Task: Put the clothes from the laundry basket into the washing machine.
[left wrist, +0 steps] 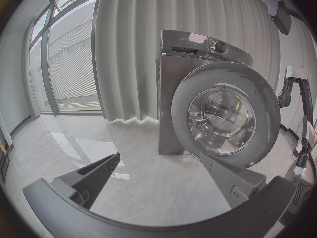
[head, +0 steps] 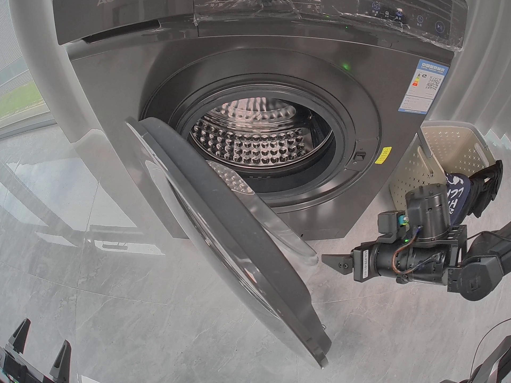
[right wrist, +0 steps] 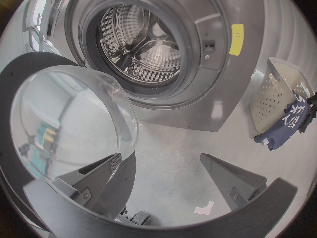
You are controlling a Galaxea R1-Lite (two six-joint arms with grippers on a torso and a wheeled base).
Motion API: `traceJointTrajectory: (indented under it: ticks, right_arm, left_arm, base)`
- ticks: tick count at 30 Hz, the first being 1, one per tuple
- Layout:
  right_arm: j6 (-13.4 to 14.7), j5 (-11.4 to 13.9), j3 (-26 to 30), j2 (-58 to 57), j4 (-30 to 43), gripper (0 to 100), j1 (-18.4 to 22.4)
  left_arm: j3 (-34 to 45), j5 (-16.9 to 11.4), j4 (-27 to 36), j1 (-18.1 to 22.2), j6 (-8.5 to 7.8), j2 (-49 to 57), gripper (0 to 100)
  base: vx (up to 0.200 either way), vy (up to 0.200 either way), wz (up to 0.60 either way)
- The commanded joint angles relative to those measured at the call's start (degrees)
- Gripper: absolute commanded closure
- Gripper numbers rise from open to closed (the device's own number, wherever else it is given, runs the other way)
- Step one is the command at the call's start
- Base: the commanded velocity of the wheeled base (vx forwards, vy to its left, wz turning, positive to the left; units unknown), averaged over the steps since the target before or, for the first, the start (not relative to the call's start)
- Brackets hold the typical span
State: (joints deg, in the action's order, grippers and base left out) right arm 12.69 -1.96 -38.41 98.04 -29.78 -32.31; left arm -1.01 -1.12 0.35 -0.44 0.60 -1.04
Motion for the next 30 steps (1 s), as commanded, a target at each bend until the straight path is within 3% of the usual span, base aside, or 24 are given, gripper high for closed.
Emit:
traceJointTrajectory:
  ticks: [1, 2, 3, 8, 15, 18, 30]
  right_arm:
    - [0.14, -0.15, -1.58, 4.80, -0.01, 0, -2.41]
    - [0.14, -0.15, -1.58, 4.80, -0.01, 0, -2.41]
    - [0.32, -0.23, -0.70, 4.71, -0.01, 0, -5.40]
    - [0.32, -0.06, 2.73, 2.16, -0.45, 0, -8.56]
    - [0.23, -0.41, 2.73, 1.63, -3.35, 0, -7.69]
    - [0.14, -0.41, 1.41, 3.74, -5.64, 0, -7.77]
    - [-0.12, -1.64, -7.99, 13.76, -9.42, 0, -8.39]
  left_arm:
    - [1.01, -0.02, 0.00, 0.00, 0.02, 1.04, 0]
    - [1.01, -0.02, 0.00, 0.00, 0.02, 1.04, 0]
    - [1.01, -0.02, 0.00, 0.00, 0.02, 1.04, 0]
    - [1.01, -0.02, 0.00, 0.00, 0.02, 1.04, 0]
    - [1.01, -0.02, 0.00, 0.00, 0.02, 1.04, 0]
    - [1.01, -0.02, 0.00, 0.00, 0.02, 1.04, 0]
    - [1.01, 0.07, 0.00, 0.00, -0.07, 1.04, 0]
  base:
    - [0.000, 0.000, 0.00]
    - [0.000, 0.000, 0.00]
    - [0.000, 0.000, 0.00]
    - [0.000, 0.000, 0.00]
    - [0.000, 0.000, 0.00]
    - [0.000, 0.000, 0.00]
    - [-0.200, 0.000, 0.00]
